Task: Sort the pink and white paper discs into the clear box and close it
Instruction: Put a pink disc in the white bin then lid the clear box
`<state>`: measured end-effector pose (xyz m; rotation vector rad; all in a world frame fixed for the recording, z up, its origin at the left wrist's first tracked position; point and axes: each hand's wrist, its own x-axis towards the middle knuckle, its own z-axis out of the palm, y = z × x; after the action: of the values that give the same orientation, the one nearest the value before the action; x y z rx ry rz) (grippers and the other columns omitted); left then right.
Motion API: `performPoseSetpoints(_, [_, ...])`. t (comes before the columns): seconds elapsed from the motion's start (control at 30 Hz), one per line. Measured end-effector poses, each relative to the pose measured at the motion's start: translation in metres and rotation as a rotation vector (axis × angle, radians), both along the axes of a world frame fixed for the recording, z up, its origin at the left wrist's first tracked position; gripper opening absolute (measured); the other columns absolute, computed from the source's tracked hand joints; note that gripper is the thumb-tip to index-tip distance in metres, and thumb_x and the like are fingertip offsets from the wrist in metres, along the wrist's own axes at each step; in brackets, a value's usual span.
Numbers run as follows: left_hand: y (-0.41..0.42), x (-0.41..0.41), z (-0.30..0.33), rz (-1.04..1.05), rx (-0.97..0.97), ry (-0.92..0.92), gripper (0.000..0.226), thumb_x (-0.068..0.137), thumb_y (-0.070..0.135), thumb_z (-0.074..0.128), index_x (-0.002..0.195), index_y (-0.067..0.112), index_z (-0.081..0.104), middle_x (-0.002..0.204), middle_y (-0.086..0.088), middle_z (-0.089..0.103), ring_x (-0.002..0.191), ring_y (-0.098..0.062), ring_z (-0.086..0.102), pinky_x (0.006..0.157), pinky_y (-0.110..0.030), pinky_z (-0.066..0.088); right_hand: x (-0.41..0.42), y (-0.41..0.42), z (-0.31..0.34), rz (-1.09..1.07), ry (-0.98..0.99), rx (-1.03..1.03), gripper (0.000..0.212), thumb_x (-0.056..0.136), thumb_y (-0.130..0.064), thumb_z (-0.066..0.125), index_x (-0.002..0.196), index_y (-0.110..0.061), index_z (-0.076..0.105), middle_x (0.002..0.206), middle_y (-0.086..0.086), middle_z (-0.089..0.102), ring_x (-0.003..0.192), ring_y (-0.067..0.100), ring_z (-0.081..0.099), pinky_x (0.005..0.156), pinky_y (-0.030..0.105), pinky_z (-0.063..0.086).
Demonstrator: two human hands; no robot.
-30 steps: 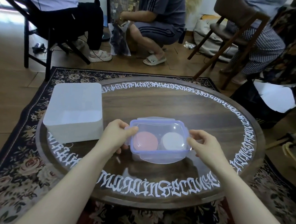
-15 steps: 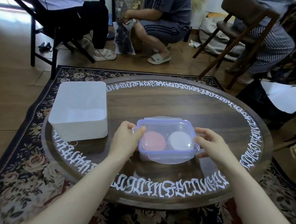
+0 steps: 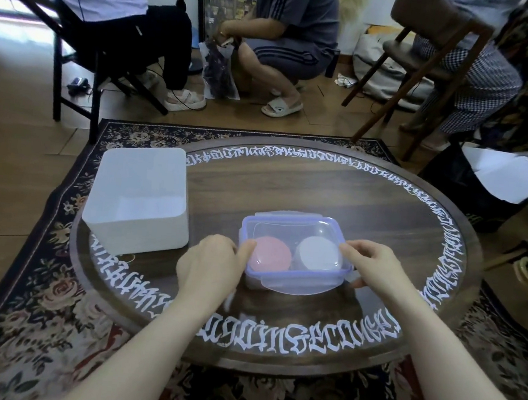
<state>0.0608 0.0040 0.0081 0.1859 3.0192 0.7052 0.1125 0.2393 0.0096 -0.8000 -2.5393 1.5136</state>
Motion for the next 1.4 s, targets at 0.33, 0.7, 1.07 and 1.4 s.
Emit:
performPoseSetpoints(0.33, [-0.004, -0.007, -0.014, -0.029, 0.404, -0.247, 0.057, 0.082, 0.059, 0.053, 0.066, 0.005, 0.063, 0.068, -0.011, 0.067, 0.072, -0.029, 0.064, 0.064, -0.035, 0.05, 0.0, 0.001, -0.004, 0.017, -0.069, -0.212, 0.025, 0.096, -0.019, 0.052, 0.11, -0.001, 0.061, 0.099, 0.014, 0.063, 0.079, 0.02, 0.057, 0.069, 0.035, 0.053])
performPoseSetpoints(0.7, [-0.008, -0.017, -0.014, -0.137, 0.337, -0.266, 0.044, 0.068, 0.062, 0.064, 0.102, 0.034, 0.068, 0.094, 0.012, 0.071, 0.086, -0.013, 0.066, 0.079, -0.036, 0.054, -0.008, 0.004, -0.008, 0.122, 0.038, -0.117, 0.062, 0.083, -0.034, 0.07, 0.138, -0.035, 0.041, 0.123, -0.009, 0.052, 0.111, 0.007, 0.052, 0.09, 0.024, 0.042])
performPoseSetpoints(1.07, [0.017, 0.011, -0.004, -0.111, -0.222, 0.176, 0.054, 0.096, 0.056, 0.028, 0.091, 0.017, 0.065, 0.097, -0.004, 0.062, 0.094, -0.025, 0.06, 0.064, -0.03, 0.038, 0.009, -0.032, -0.004, 0.163, 0.009, -0.099, 0.026, 0.084, -0.033, 0.069, 0.105, -0.02, 0.06, 0.095, -0.003, 0.064, 0.072, 0.005, 0.061, 0.046, 0.011, 0.043])
performPoseSetpoints(1.4, [0.017, 0.023, 0.001, -0.182, 0.27, -0.341, 0.057, 0.088, 0.06, 0.044, 0.055, 0.015, 0.052, 0.051, 0.001, 0.053, 0.069, -0.029, 0.062, 0.058, -0.03, 0.041, 0.001, -0.027, -0.01, 0.234, 0.026, -0.268, 0.017, 0.087, -0.026, 0.068, 0.1, -0.017, 0.071, 0.097, 0.004, 0.075, 0.082, 0.014, 0.069, 0.077, 0.03, 0.053])
